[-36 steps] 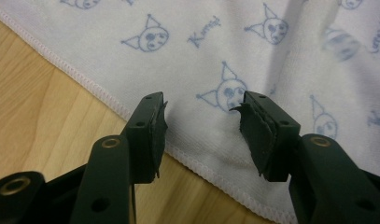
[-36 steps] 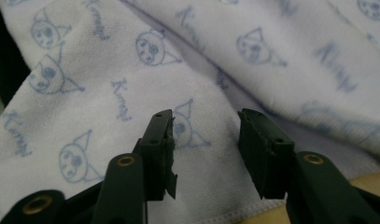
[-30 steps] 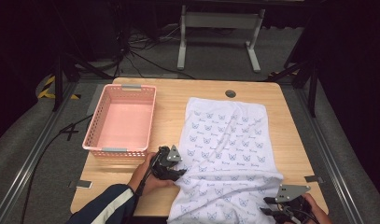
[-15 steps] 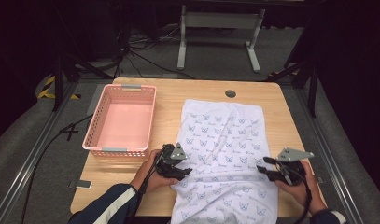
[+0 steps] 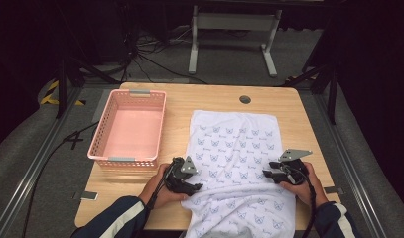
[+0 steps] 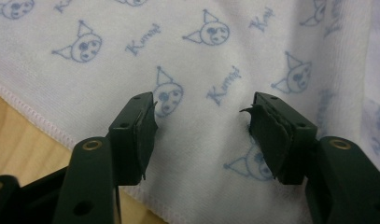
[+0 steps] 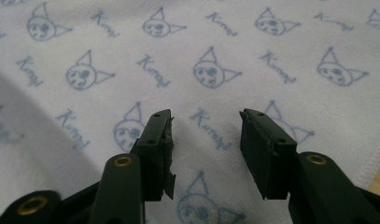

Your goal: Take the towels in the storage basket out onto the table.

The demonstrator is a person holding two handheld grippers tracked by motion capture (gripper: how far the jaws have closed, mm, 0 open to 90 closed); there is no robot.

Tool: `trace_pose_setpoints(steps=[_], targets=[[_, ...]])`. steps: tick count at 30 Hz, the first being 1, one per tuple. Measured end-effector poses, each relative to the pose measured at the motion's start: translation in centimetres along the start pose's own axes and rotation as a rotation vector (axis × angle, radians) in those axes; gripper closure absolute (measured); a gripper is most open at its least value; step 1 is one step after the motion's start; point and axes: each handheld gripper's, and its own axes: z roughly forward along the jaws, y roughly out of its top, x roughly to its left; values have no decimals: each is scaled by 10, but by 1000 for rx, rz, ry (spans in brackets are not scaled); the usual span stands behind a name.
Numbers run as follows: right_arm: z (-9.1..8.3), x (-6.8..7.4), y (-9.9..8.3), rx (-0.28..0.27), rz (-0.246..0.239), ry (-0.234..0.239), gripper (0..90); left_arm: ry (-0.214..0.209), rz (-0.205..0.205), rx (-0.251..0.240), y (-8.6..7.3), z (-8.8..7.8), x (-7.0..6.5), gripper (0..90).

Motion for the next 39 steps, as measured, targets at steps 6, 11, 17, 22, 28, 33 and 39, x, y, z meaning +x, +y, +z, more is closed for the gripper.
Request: trace_pose_setpoints(steps=[6, 11, 17, 22, 28, 33, 39], targets=[[-24, 15, 3, -24, -54, -84, 521, -25, -16, -94, -3, -22, -17, 406], [-50, 44, -12, -18, -104, -4, 493, -108, 91, -113, 2, -29, -55, 407], [-58, 64, -38, 4, -104, 51, 526, -110, 140, 10, -5, -10, -74, 418], [-59, 66, -48, 11, -94, 58, 568, -131, 119, -8, -15, -14, -64, 500], [-55, 70, -52, 54, -123, 94, 559, -237, 119, 13, -22, -21, -70, 520], [-65, 76, -53, 88, -132, 181, 557, -283, 56, -33, -16, -31, -61, 515], [-75, 52, -21, -38, -108, 76, 544, -80, -61, -137, 23, -31, -23, 384]])
